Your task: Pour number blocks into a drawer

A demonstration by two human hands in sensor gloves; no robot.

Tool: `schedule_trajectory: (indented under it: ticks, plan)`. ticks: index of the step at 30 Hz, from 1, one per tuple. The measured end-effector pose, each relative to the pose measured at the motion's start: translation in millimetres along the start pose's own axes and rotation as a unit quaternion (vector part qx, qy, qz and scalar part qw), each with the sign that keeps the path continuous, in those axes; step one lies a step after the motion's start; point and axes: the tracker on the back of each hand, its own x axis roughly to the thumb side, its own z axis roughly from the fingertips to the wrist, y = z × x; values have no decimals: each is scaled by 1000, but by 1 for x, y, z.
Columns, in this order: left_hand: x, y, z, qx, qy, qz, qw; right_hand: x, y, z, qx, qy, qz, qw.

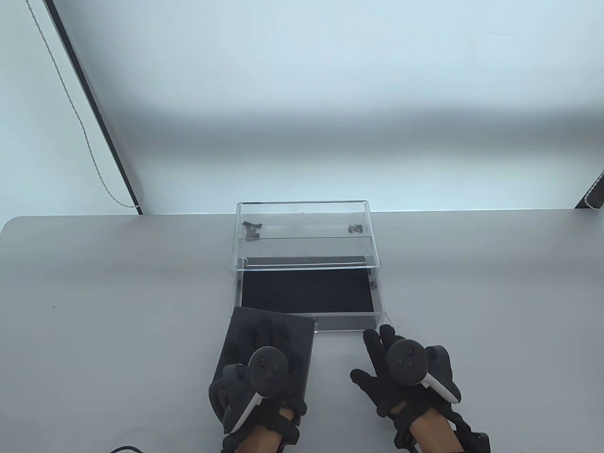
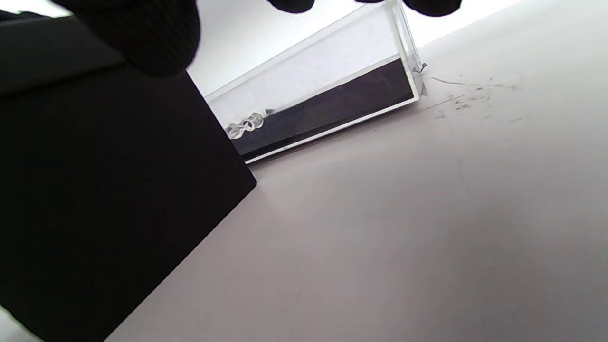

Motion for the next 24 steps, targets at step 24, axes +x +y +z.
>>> schedule_trajectory:
  ticks: [24]
  plan:
    - [33,10,-8,-49,-67,110,990,-5,-8,3,-21,-11,-37,999]
